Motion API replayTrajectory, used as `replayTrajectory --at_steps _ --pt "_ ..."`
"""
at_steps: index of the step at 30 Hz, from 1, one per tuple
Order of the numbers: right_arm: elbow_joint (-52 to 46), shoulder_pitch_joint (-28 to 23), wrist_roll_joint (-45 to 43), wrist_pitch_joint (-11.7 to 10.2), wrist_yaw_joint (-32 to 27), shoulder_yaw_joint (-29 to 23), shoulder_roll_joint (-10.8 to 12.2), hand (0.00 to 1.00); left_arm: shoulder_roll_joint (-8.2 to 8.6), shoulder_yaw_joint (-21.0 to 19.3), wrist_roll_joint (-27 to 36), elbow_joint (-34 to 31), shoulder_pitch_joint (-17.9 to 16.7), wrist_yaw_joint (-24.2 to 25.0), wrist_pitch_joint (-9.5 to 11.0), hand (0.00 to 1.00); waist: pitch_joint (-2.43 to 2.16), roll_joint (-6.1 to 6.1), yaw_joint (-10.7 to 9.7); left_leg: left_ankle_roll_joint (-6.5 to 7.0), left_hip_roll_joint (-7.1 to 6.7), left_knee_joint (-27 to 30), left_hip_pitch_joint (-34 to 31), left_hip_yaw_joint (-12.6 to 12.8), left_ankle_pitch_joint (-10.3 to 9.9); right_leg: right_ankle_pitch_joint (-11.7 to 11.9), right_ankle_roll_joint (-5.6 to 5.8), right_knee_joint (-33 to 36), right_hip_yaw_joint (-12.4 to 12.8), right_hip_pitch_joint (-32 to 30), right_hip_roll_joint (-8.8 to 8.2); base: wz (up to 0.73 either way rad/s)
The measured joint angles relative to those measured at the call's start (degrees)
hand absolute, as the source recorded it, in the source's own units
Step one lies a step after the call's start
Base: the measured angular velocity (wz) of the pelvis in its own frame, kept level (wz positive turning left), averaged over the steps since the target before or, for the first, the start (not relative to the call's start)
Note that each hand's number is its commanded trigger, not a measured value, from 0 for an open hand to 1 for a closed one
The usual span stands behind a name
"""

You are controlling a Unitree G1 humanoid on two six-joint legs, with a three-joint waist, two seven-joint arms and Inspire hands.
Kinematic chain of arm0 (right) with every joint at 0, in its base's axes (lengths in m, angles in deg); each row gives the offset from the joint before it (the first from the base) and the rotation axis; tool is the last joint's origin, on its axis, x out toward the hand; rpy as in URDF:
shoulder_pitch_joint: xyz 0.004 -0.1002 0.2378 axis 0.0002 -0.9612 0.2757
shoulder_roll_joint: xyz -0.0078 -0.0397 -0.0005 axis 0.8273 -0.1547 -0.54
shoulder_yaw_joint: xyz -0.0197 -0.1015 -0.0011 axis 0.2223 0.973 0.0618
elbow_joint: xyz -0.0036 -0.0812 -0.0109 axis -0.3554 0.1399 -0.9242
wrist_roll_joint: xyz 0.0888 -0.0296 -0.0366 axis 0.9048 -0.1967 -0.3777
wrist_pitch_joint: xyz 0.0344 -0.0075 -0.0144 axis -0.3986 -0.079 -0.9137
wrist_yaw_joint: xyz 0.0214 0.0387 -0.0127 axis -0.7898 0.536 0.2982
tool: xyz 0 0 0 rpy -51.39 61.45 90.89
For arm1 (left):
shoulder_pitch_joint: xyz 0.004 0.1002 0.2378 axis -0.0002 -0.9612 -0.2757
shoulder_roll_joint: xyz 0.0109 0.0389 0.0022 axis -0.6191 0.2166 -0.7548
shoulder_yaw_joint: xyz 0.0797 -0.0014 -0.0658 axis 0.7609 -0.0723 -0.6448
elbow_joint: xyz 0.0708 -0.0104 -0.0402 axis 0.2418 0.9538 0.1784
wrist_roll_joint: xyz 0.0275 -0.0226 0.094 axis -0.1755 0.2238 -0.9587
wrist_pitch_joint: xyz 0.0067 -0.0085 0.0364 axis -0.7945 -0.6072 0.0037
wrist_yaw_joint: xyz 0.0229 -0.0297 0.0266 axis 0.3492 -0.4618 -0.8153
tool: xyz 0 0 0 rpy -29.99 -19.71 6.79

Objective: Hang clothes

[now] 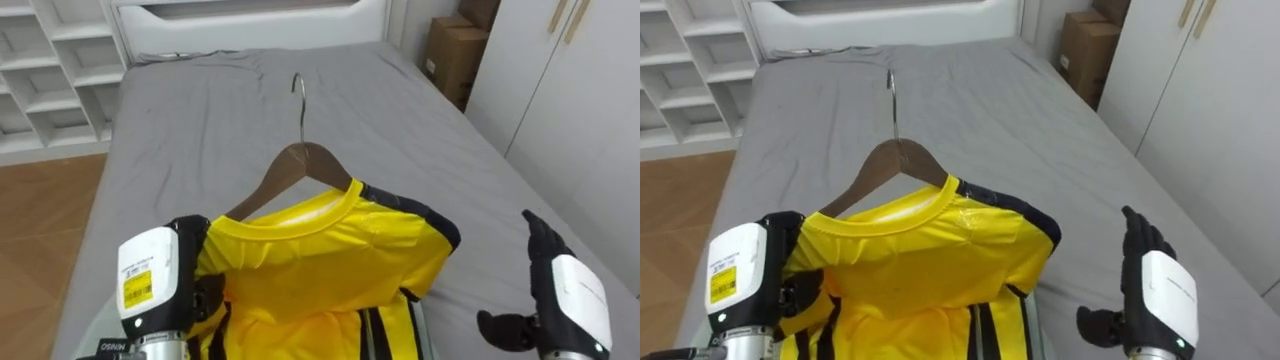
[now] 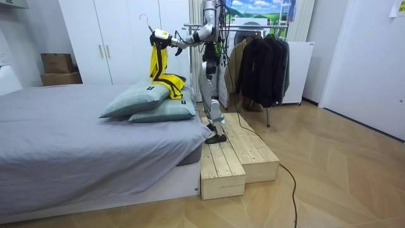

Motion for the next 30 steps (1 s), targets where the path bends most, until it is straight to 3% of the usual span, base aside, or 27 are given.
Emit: replayTrajectory --at_steps 10,15,30 --pt "0.0 0.8 -0.1 0.7 2.3 2.7 0.0 0.0 -0.09 3.3 -2.4 -2.4 0.1 -0.1 -0.8 1.0 0.05 0.0 0.7 0.0 0.0 0.0 -0.2 0.0 0.0 0.0 0.0 -0.1 -0.5 0.0 -0.07 0.0" --pt "0.0 2.6 -0.1 0.7 3.2 4.5 0.0 0.0 -0.4 5.2 -2.4 -3.5 0.1 -0.4 -0.9 1.0 0.29 0.37 0.9 0.0 0.0 0.0 -0.2 -0.4 0.0 0.0 0.0 -0.2 -0.9 0.1 -0.11 0.04" --pt "-1.3 3.8 -0.1 0.6 3.1 5.6 -0.2 0.0 -2.0 5.5 -3.8 -5.8 0.1 -0.7 -1.1 1.0 0.2 0.7 1.1 0.0 -0.11 0.4 -1.1 -1.5 0.0 0.1 -0.04 -0.7 -2.3 0.1 -0.49 0.03"
